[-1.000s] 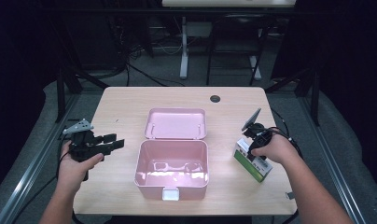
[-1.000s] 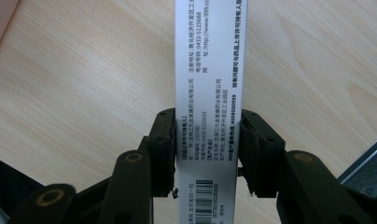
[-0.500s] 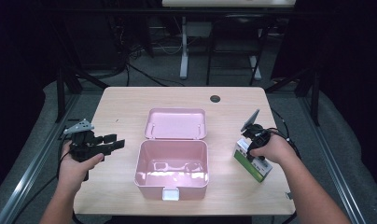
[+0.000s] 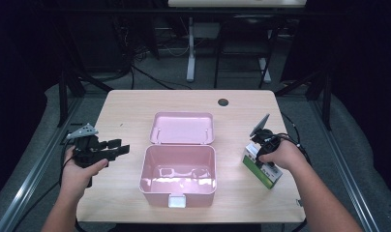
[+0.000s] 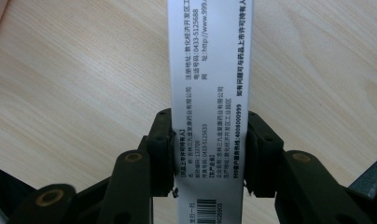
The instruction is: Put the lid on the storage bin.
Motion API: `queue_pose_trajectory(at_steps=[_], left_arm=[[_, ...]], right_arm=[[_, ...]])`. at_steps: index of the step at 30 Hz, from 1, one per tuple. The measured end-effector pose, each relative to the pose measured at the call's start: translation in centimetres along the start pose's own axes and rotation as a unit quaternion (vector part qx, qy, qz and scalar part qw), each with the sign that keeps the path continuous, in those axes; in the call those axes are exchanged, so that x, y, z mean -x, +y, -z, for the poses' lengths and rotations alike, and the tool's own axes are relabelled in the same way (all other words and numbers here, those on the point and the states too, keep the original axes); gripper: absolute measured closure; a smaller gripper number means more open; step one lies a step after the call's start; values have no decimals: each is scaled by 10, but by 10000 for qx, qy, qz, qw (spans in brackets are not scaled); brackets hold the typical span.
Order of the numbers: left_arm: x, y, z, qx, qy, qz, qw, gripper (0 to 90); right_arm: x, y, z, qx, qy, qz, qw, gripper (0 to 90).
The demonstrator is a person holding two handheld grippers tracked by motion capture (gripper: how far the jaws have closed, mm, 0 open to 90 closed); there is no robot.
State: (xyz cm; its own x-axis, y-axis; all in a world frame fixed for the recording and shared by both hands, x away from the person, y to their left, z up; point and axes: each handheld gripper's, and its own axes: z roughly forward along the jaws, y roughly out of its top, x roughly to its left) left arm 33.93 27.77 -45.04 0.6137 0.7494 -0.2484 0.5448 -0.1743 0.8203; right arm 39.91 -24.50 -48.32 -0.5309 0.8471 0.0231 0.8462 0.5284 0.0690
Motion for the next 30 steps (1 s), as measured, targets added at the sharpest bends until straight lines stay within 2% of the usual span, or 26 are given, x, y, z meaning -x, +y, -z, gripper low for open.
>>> queue_pose_trajectory(at_steps=[16, 22, 30], left_arm=[[-1, 0, 1, -18, -7, 2, 10000, 487], [-1, 0, 1, -23, -6, 4, 10000, 487], [-1, 0, 2, 14, 9, 9, 10000, 487]], right_arm=[[-5, 2, 6, -27, -44, 143, 9999, 614], [-10, 1, 17, -44, -67, 262, 9996, 614], [-14, 1, 30, -25, -113, 303, 9995, 613]])
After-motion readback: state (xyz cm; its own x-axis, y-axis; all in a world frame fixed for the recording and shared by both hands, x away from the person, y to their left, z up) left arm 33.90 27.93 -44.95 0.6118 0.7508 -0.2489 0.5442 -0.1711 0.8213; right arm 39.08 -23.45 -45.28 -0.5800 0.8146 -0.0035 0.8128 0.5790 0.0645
